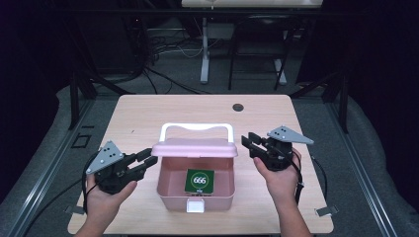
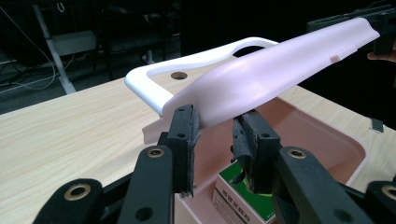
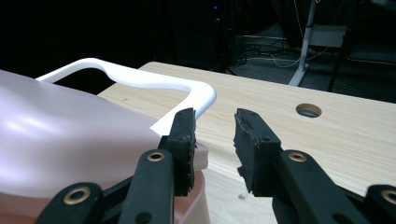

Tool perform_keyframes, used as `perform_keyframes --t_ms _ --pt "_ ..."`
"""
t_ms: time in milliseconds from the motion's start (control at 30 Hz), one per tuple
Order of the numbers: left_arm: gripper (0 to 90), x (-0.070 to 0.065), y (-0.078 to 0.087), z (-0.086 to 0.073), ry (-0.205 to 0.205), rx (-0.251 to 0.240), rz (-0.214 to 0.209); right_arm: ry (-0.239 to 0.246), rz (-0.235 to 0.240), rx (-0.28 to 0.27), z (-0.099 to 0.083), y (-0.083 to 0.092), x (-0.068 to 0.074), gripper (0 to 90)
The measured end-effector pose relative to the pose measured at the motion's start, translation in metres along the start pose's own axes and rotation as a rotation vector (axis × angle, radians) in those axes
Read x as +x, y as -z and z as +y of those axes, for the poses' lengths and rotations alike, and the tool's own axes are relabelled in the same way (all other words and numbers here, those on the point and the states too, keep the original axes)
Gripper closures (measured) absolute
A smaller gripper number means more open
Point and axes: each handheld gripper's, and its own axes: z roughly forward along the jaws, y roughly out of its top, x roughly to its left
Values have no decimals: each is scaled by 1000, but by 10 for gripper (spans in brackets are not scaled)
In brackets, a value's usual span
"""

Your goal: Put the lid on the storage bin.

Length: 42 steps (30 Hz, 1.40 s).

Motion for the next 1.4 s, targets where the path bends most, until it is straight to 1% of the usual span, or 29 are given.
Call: perform_keyframes --t_ms 400,533,733,933,967,1100,1233,1400 --pt "684 -3 4 -9 2 12 -12 -4 6 -1 0 0 0 675" --pt "684 -4 5 -13 10 10 -15 -4 9 1 0 0 1 674" --pt "685 -5 7 -17 4 16 -20 -3 11 3 -1 -1 1 669" --pt "678 -6 8 -22 8 20 -26 -4 13 3 -1 -1 1 669" --pt "678 -6 9 -24 15 17 -28 -5 14 3 -1 -1 1 669" --pt "678 -6 10 -26 20 21 -31 -5 15 4 -1 -1 2 669" --pt "680 -7 10 -28 12 27 -27 -6 17 7 -1 -2 2 668" --pt "690 -8 10 -32 15 27 -27 -1 19 10 -1 -2 3 669"
